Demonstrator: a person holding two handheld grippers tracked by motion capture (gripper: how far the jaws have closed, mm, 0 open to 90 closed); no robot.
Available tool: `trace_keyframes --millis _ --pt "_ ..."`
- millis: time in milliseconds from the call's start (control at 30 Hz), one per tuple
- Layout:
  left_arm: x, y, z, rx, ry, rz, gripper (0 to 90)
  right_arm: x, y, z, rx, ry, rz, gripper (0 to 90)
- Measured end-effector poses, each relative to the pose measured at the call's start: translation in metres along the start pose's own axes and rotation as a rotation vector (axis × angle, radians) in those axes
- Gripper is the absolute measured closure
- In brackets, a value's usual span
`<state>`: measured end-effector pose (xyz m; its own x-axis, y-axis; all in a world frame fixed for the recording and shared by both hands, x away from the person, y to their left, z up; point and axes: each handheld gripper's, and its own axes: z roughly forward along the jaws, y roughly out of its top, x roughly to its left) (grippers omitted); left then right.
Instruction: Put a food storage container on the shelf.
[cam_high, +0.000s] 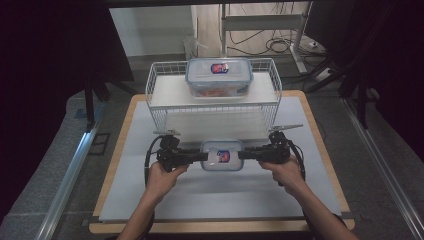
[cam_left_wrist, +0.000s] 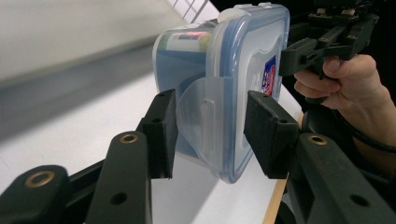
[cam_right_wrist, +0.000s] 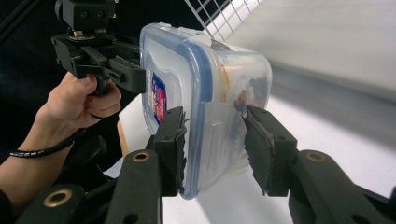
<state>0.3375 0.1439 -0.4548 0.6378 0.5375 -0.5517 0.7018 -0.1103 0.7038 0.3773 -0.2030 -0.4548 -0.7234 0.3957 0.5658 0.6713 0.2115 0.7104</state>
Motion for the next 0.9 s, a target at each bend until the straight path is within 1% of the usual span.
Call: trace_keyframes --millis 200,300,367,400,433,467,567,700,900 --pt "-0.008 0.015 -0.01 -0.012 -0.001 0.032 55.8 0.008 0.016 -0.006 -0.015 0.004 -0.028 58.3" --pt "-0.011 0.022 -0.015 -0.03 -0.016 0.04 56.6 0.012 0.023 -0.011 -0.022 0.012 -0.032 58.3" --pt "-0.013 0.026 -0.019 -0.041 -0.035 0.033 58.2 0.013 0.028 -0.013 -0.038 0.026 -0.03 58.3" --pt "-0.014 0.029 -0.02 -0.039 -0.032 0.04 58.3 0.014 0.03 -0.015 -0.038 0.03 -0.027 58.3" --pt "-0.015 0.031 -0.021 -0.037 -0.028 0.045 58.2 0.015 0.032 -0.016 -0.04 0.026 -0.04 58.2" --pt "-0.015 0.033 -0.022 -0.041 -0.033 0.046 58.1 0.018 0.035 -0.017 -0.04 0.02 -0.051 58.3" --pt "-0.018 0.042 -0.026 -0.045 -0.031 0.058 58.2 0.022 0.043 -0.019 -0.045 0.015 -0.065 58.3" --pt "-0.024 0.057 -0.034 -0.056 -0.028 0.069 58.1 0.029 0.057 -0.024 -0.059 0.014 -0.078 58.3" --pt "-0.033 0.087 -0.047 -0.081 -0.025 0.096 58.1 0.041 0.088 -0.033 -0.077 0.003 -0.104 58.1"
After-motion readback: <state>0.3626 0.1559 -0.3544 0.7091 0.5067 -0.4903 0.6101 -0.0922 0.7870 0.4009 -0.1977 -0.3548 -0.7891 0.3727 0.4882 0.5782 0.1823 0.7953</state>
